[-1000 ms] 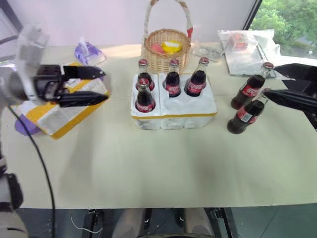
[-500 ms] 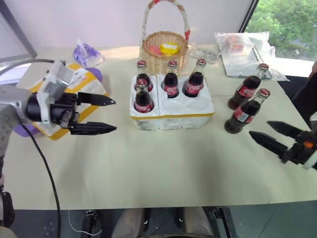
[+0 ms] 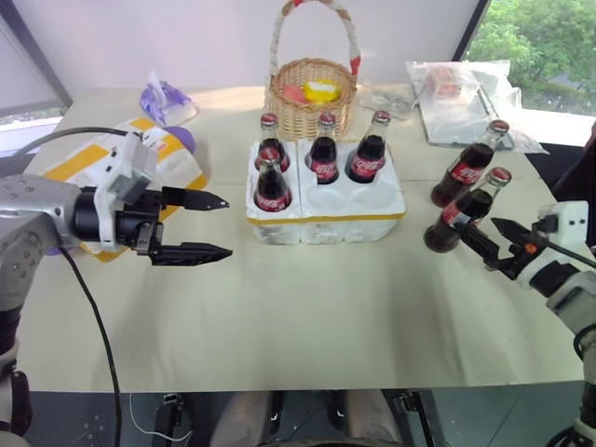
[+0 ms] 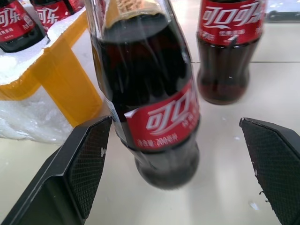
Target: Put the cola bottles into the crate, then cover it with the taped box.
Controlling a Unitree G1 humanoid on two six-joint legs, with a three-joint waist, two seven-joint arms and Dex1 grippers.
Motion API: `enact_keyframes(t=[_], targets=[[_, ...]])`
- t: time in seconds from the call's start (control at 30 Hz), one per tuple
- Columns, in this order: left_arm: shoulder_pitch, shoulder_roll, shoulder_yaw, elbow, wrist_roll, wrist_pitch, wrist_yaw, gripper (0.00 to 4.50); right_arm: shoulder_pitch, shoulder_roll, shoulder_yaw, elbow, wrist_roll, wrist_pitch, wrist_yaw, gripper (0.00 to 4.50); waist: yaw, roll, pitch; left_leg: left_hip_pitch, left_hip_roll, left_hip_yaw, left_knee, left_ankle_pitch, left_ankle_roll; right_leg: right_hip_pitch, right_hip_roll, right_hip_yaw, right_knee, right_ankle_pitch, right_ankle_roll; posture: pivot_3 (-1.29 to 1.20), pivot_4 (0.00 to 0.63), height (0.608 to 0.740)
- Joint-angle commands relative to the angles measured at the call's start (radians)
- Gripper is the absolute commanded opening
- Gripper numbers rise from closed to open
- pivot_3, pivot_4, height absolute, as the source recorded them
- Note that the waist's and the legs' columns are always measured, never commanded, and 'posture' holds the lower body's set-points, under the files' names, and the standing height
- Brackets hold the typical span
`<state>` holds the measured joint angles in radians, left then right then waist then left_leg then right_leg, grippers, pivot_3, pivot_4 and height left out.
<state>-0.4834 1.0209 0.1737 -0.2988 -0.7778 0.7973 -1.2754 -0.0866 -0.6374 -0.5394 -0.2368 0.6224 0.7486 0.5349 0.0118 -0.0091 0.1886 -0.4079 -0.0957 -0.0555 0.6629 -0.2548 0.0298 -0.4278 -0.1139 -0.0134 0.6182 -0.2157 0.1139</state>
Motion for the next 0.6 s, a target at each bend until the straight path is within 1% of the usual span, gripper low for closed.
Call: enact_keyframes(t=[0.03, 0.3, 0.4, 0.43, 0.47, 0.6], targets=[[-0.005, 0.012, 0.036, -0.023, -0.024, -0.002, 0.012, 4.39, -0.049, 0.013, 0.025, 0.040, -0.012, -0.050, -0.005, 4.50, -0.001, 0.000, 0.000, 0.000, 0.000, 0.000, 0.000, 0.000, 0.000, 0.000, 0.000, 0.000, 0.000, 0.000, 0.000, 0.00, 0.150, 0.740], [-0.008, -0.005, 0.017, -0.021, -0.028, -0.014, 0.035, 4.39, -0.150, 0.049, 0.119, 0.192, -0.070, -0.139, 0.001, 4.50, 0.000, 0.000, 0.000, 0.000, 0.000, 0.000, 0.000, 0.000, 0.000, 0.000, 0.001, 0.000, 0.000, 0.000, 0.001, 0.00, 0.150, 0.740], [-0.013, -0.013, 0.013, -0.020, -0.031, -0.014, 0.040, 4.50, -0.170, 0.060, 0.128, 0.206, -0.066, -0.161, 0.007, 3.66, 0.000, 0.000, 0.000, 0.000, 0.000, 0.000, 0.000, 0.000, 0.000, 0.000, 0.001, 0.000, 0.000, 0.000, 0.001, 0.00, 0.150, 0.740], [-0.015, -0.014, 0.012, -0.020, -0.031, -0.014, 0.040, 4.50, -0.175, 0.062, 0.125, 0.204, -0.060, -0.164, 0.007, 3.10, 0.000, 0.000, 0.000, 0.000, 0.000, 0.000, 0.000, 0.000, 0.000, 0.000, 0.001, 0.000, 0.000, 0.000, 0.001, 0.00, 0.150, 0.740], [-0.016, -0.016, 0.010, -0.020, -0.030, -0.015, 0.040, 4.50, -0.181, 0.063, 0.121, 0.196, -0.051, -0.165, 0.008, 2.83, -0.001, 0.000, 0.000, 0.000, 0.000, 0.000, 0.000, 0.000, 0.000, 0.000, 0.001, 0.000, 0.000, 0.000, 0.001, 0.00, 0.150, 0.740], [-0.018, -0.022, 0.007, -0.016, -0.027, -0.017, 0.041, 4.50, -0.189, 0.054, 0.095, 0.163, -0.017, -0.159, 0.017, 2.87, -0.001, 0.001, 0.001, 0.000, 0.000, 0.000, 0.000, 0.000, 0.000, -0.001, 0.001, 0.000, 0.001, 0.000, 0.001, 0.00, 0.150, 0.740]])
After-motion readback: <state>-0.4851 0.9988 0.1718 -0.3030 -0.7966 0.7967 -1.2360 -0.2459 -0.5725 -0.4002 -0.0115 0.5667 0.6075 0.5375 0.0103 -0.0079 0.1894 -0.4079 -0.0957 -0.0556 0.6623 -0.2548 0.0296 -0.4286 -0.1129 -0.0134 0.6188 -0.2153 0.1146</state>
